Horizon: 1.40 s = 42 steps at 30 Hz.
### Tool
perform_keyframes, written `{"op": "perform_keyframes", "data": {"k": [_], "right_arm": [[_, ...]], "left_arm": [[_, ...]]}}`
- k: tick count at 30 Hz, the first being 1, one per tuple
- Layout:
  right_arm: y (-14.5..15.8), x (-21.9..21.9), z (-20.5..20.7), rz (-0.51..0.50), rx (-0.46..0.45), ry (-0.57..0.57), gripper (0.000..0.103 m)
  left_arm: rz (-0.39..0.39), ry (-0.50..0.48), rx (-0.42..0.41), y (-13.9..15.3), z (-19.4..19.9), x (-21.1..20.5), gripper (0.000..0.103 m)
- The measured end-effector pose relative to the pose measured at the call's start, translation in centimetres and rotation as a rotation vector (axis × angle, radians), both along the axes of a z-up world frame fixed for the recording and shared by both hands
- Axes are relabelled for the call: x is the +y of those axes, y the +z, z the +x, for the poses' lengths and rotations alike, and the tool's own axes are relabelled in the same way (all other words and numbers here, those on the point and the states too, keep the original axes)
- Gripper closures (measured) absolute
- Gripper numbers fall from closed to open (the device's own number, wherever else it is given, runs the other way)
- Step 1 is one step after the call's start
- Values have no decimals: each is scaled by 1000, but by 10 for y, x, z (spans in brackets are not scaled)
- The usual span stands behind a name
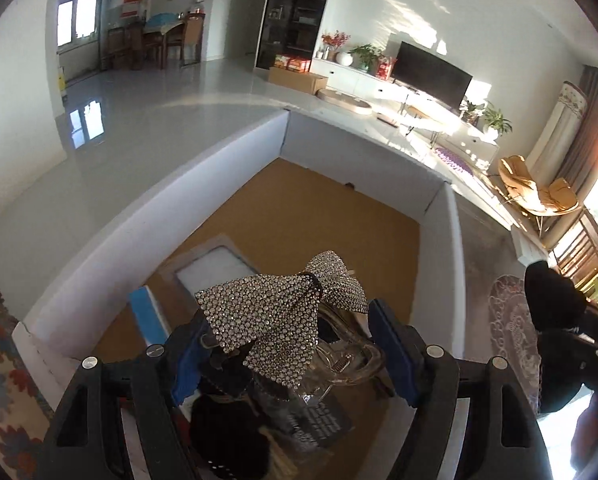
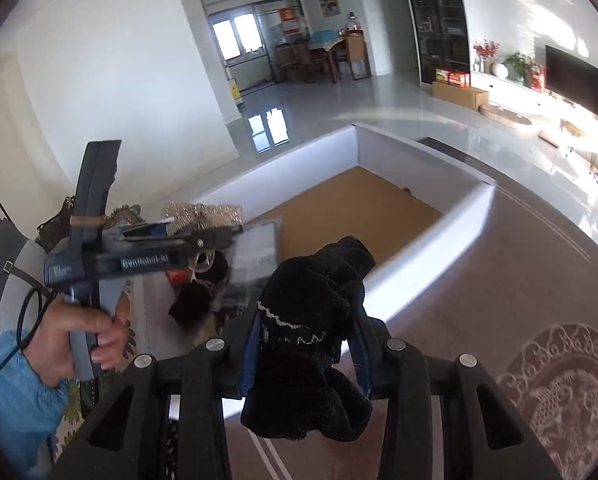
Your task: Organize objects
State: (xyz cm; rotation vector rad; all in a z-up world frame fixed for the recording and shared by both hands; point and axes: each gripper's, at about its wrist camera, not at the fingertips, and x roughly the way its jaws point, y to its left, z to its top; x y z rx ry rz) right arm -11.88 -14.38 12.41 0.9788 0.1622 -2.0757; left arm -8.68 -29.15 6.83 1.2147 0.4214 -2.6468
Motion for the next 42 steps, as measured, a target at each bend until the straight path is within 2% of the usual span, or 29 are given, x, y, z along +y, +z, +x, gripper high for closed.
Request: {"op": "perform_keyframes", "data": {"k": [3, 6, 8, 10, 12, 13, 14, 16, 22, 28, 32, 34, 37, 42], "right_arm": [[-21, -60, -23, 68, -59, 26, 64], [-57, -94, -34, 152, -158, 63, 56], [-73, -104, -35, 196, -196, 85, 38], [-75, -106, -33, 216, -181, 86, 28], [-67, -100, -29, 213, -145, 71, 22], [-59, -95, -30, 209, -128, 59, 15], [-52, -91, -30, 209, -104, 43, 10], [-39, -86, -37, 222, -61, 15, 7], [-5, -72, -35, 262, 28, -8, 7], [0, -69, -28, 274, 52, -5, 7], [-4, -73, -26, 290, 57, -4, 7], [-6, -75, -27, 294, 53, -7, 7], [-7, -78, -27, 292, 49, -2, 7], [-9, -80, -27, 295, 52, -4, 7]], "left_arm": [[-9, 30, -100, -24, -5, -15, 28], [-24, 41, -147, -40, -1, -18, 27], [-34, 38, -150, -43, 3, -18, 22], [-60, 42, -142, -40, 8, -17, 13], [-101, 57, -128, -34, 16, -15, 7], [-118, 64, -121, -29, 19, -13, 2], [-129, 67, -119, -24, 22, -11, 1], [-136, 61, -98, -11, 27, -5, 1], [-92, 125, -62, 19, 45, 0, 1], [-223, 292, -3, 40, 67, 2, 1], [-213, 367, 17, 40, 78, -5, 1], [-212, 427, -5, 36, 81, -10, 1], [-176, 431, -11, 30, 82, -16, 1], [-201, 407, -18, 27, 80, -11, 1]]}}
